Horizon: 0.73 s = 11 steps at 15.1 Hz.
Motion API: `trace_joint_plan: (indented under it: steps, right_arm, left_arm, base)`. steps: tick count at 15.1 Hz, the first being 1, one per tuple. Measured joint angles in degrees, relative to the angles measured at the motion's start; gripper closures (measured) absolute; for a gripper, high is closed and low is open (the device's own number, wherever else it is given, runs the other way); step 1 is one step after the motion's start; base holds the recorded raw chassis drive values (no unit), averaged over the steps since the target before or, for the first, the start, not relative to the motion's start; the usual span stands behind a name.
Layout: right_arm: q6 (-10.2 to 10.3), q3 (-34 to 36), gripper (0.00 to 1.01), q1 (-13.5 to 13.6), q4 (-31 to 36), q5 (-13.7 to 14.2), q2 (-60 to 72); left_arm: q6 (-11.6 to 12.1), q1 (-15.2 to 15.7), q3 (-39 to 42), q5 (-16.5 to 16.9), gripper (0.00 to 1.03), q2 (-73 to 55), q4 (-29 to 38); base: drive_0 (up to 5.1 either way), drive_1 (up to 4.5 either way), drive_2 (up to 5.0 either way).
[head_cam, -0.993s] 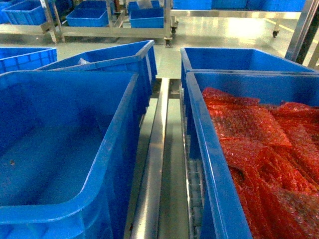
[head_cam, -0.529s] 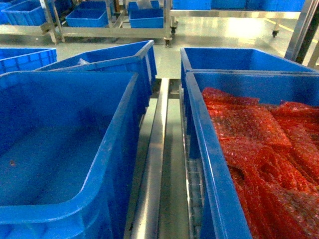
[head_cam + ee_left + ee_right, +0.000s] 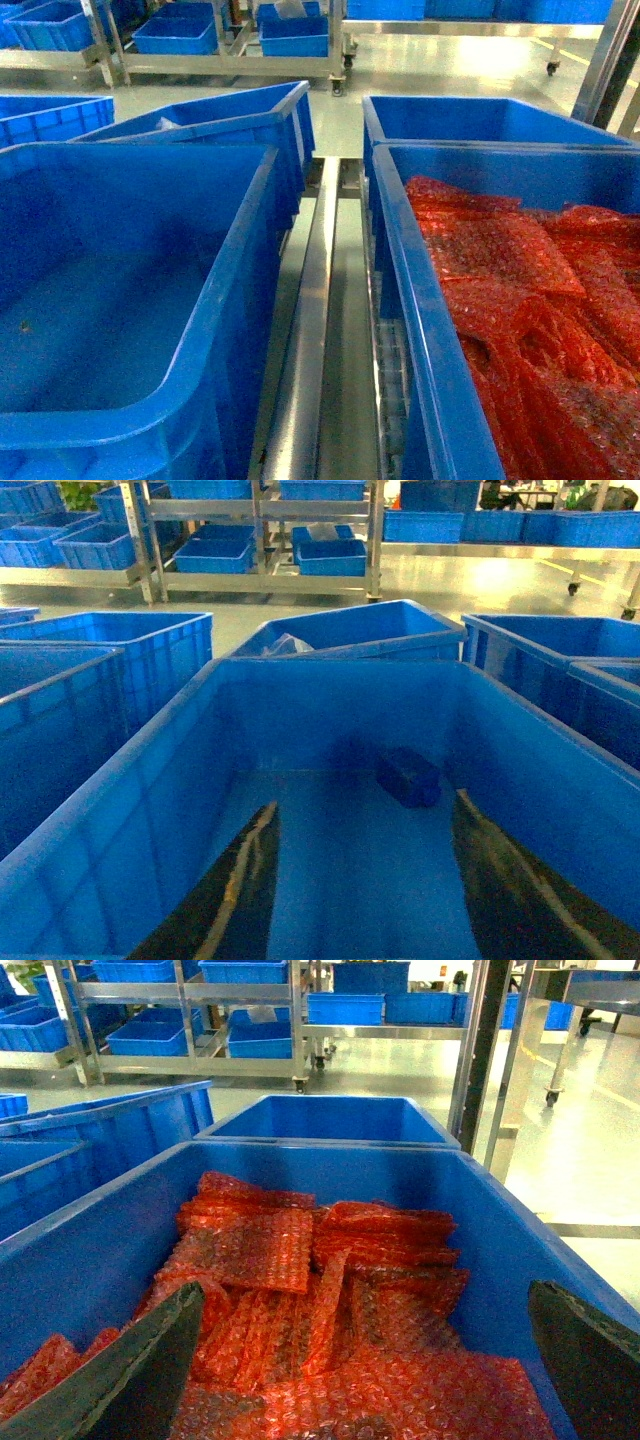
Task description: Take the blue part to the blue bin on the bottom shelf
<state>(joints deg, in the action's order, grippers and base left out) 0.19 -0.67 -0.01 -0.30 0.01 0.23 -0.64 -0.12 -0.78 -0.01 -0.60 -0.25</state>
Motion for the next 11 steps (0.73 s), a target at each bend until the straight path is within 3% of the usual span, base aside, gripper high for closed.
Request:
trace_joint_plan:
  steps: [3,4,5,11]
  right_arm:
    - [0.0,0.0,0.03,0.0,0.0,0.0,0.0]
    - [0.0,0.0,0.03,0.0,0.0,0.0,0.0]
    - [0.0,0.0,0.03,0.0,0.0,0.0,0.0]
    - [0.0,0.0,0.03,0.0,0.0,0.0,0.0]
  left_arm:
    - [0.0,0.0,0.0,0.0,0.23,0.0,0.0]
    - [0.0,0.0,0.0,0.0,0.08,0.0,0.0]
    - [0.1,0.0,0.0,0.0,0.04,0.0,0.0]
    - [0.0,0.0,0.0,0.0,0.05,0.0,0.0]
  base:
    - [0.0,0.0,0.0]
    - [0.0,0.0,0.0]
    - [0.0,0.0,0.0]
    - [0.0,0.0,0.0]
